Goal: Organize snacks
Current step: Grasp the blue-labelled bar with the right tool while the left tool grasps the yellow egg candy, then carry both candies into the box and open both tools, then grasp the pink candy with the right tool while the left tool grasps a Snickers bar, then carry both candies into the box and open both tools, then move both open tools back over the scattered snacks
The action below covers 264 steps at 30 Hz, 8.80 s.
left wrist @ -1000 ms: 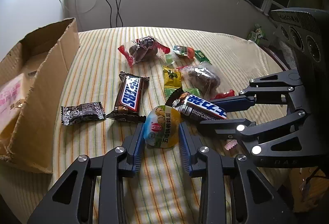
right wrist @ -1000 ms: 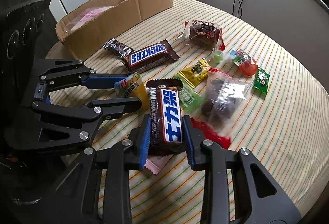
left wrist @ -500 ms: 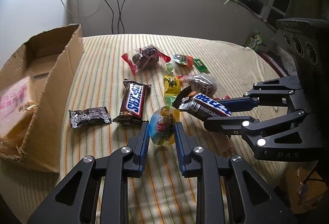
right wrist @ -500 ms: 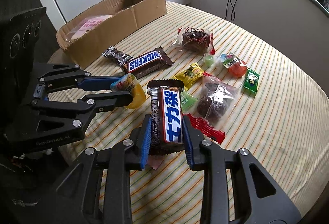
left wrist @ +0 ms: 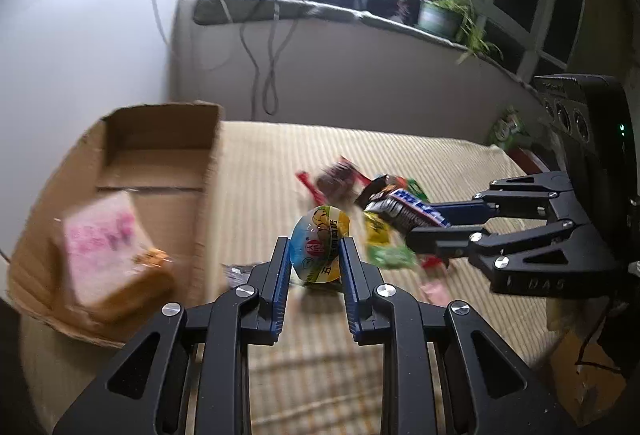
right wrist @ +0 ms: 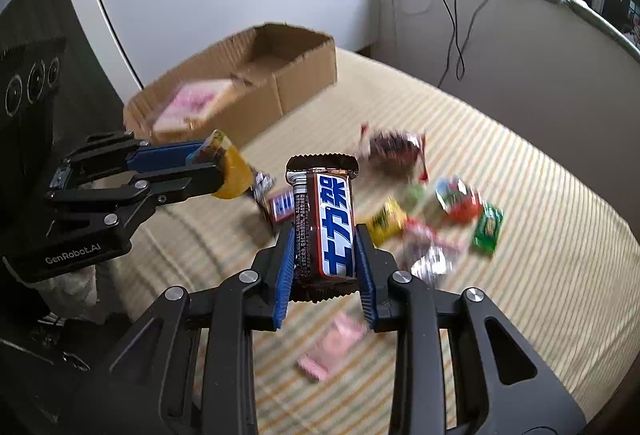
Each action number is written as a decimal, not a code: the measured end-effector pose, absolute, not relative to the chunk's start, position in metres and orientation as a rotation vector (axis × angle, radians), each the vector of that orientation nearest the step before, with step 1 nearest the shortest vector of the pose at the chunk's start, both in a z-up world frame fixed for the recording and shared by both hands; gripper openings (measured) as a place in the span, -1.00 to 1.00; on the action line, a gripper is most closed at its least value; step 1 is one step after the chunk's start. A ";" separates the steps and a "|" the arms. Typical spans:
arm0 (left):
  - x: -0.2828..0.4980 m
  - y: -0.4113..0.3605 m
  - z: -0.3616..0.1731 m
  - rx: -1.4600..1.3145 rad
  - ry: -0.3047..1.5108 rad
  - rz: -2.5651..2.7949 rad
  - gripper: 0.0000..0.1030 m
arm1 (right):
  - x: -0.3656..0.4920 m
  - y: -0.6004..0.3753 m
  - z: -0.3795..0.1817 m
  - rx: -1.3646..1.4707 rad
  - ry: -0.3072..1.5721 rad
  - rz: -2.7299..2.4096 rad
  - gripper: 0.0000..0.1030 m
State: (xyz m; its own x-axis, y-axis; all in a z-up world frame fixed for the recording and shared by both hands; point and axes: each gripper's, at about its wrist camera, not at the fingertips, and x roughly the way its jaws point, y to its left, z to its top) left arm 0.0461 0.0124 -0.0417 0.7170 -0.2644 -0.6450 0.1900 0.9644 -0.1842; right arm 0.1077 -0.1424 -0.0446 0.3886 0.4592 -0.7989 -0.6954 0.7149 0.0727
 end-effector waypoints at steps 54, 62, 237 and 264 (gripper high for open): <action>0.084 0.102 -0.040 -0.162 0.717 -0.095 -0.55 | 0.220 0.035 -0.042 -0.356 0.895 0.827 -0.09; 0.070 0.093 -0.029 -0.161 0.696 -0.107 -0.55 | 0.199 0.007 -0.023 -0.369 0.865 0.800 -0.09; 0.060 0.122 -0.024 -0.153 0.675 0.027 0.19 | 0.187 0.023 -0.012 -0.347 0.790 0.760 0.69; 0.037 0.023 -0.024 -0.106 0.696 -0.160 0.19 | 0.134 -0.159 0.010 -0.290 0.788 0.584 0.70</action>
